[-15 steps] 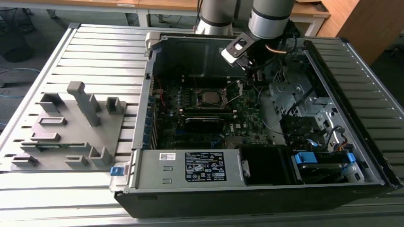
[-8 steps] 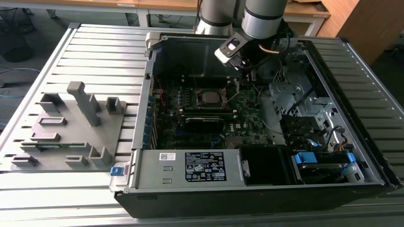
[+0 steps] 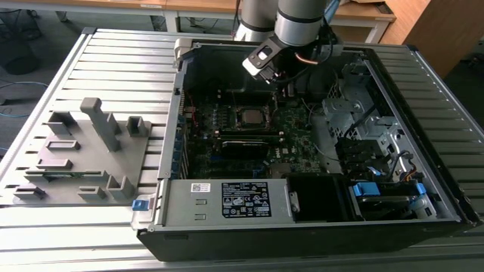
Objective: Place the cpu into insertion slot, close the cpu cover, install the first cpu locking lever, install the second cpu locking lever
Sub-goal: 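Close the cpu cover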
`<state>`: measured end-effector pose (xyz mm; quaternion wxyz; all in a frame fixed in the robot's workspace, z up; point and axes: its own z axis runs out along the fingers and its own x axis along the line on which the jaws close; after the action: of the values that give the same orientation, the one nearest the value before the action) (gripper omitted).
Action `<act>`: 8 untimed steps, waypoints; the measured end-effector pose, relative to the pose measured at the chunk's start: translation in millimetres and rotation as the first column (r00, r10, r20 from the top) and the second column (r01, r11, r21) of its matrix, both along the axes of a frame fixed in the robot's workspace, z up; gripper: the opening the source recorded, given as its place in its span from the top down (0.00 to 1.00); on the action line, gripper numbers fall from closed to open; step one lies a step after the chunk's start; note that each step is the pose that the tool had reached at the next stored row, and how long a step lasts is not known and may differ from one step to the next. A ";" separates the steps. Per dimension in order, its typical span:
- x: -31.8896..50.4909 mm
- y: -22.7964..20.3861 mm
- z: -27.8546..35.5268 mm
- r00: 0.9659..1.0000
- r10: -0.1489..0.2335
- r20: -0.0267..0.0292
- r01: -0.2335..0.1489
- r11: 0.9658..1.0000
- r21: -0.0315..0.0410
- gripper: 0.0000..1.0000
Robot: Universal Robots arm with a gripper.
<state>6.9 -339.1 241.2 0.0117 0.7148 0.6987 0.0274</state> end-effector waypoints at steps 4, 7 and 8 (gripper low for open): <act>-14.6 0.0 -0.3 1.000 0.000 0.004 0.000 1.000 0.000 0.89; -25.0 0.0 -0.6 1.000 0.000 0.007 0.000 1.000 0.000 0.89; -28.2 0.0 -0.6 1.000 0.000 0.008 0.000 1.000 0.000 0.89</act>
<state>-21.3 -339.1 240.6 0.0147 0.7146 0.6987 0.0304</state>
